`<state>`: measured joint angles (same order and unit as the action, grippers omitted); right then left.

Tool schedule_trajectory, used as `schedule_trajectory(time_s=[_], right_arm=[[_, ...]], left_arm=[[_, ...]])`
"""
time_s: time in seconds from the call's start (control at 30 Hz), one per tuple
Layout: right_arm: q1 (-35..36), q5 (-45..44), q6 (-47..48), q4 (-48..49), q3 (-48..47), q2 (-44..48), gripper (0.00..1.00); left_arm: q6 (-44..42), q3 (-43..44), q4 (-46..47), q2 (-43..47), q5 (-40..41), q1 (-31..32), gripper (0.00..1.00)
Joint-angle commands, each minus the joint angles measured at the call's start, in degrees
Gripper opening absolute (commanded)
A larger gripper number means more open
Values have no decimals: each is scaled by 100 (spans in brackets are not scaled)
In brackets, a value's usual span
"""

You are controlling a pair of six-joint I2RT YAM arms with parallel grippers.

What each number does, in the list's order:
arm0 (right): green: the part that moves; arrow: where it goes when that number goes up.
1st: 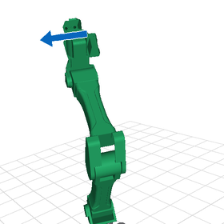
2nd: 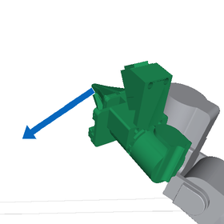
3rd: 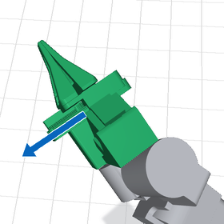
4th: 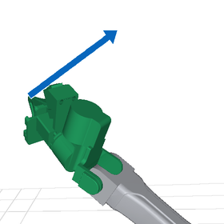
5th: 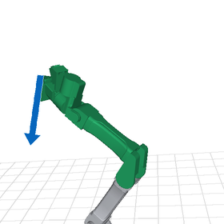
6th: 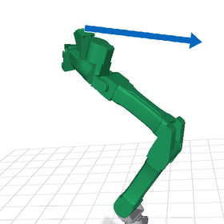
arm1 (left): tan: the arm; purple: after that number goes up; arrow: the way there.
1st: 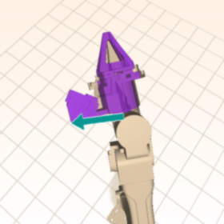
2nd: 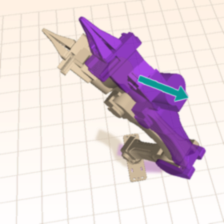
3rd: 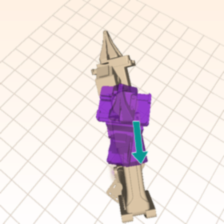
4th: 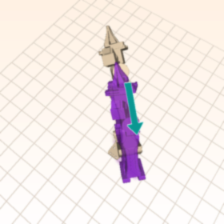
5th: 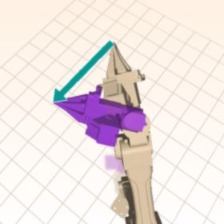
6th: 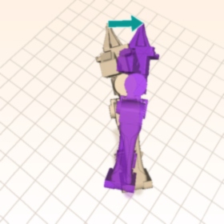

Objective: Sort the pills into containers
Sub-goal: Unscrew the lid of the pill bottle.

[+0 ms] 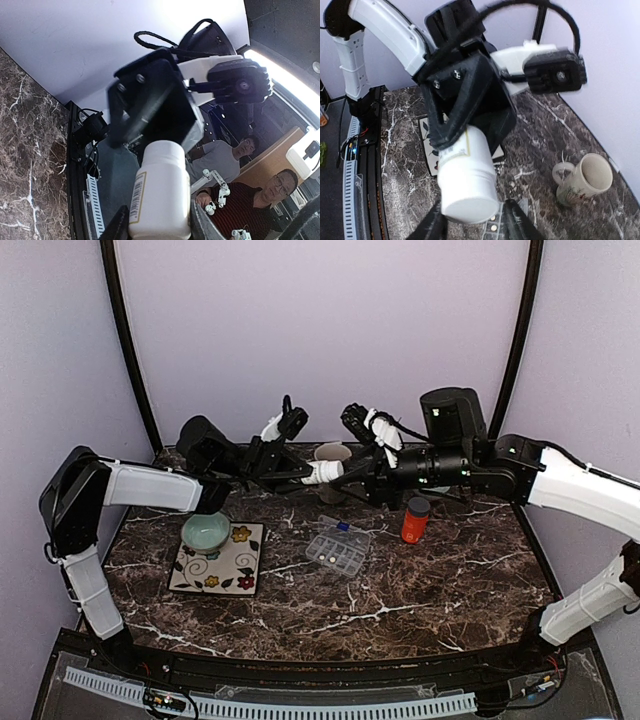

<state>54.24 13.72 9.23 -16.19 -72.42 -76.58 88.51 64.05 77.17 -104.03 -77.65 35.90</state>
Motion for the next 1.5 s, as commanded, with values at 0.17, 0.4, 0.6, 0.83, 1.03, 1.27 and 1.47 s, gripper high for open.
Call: schedule_trajectory(time_s=[0.17, 0.4, 0.6, 0.83, 1.03, 1.27, 1.47], right_arm=[[-159, -673, -108, -567, 6, 96, 63], [-159, -590, -557, -552, 56, 317, 63], [-315, -611, -1756, -482, 31, 376, 62], [-825, -176, -3655, -517, -122, 273, 57], [-1317, 956, -5563, 53, 93, 299, 55], [-1398, 2044, -6834, 437, -89, 53, 53], [-1398, 2429, -7151, 501, -180, -171, 52]], left_arm=[[-1678, 87, -1053, 874, -81, 66, 0], [-2580, 37, -1977, 1048, 131, 66, 0], [-4508, 150, -4121, 1450, 694, 66, 0], [-5275, 58, -4730, 1702, 1212, 66, 0], [-5914, -76, -5156, 1938, 1644, 66, 0], [-6469, -121, -5501, 2050, 1935, 66, 0], [-6659, -110, -5580, 2010, 1992, 66, 0]])
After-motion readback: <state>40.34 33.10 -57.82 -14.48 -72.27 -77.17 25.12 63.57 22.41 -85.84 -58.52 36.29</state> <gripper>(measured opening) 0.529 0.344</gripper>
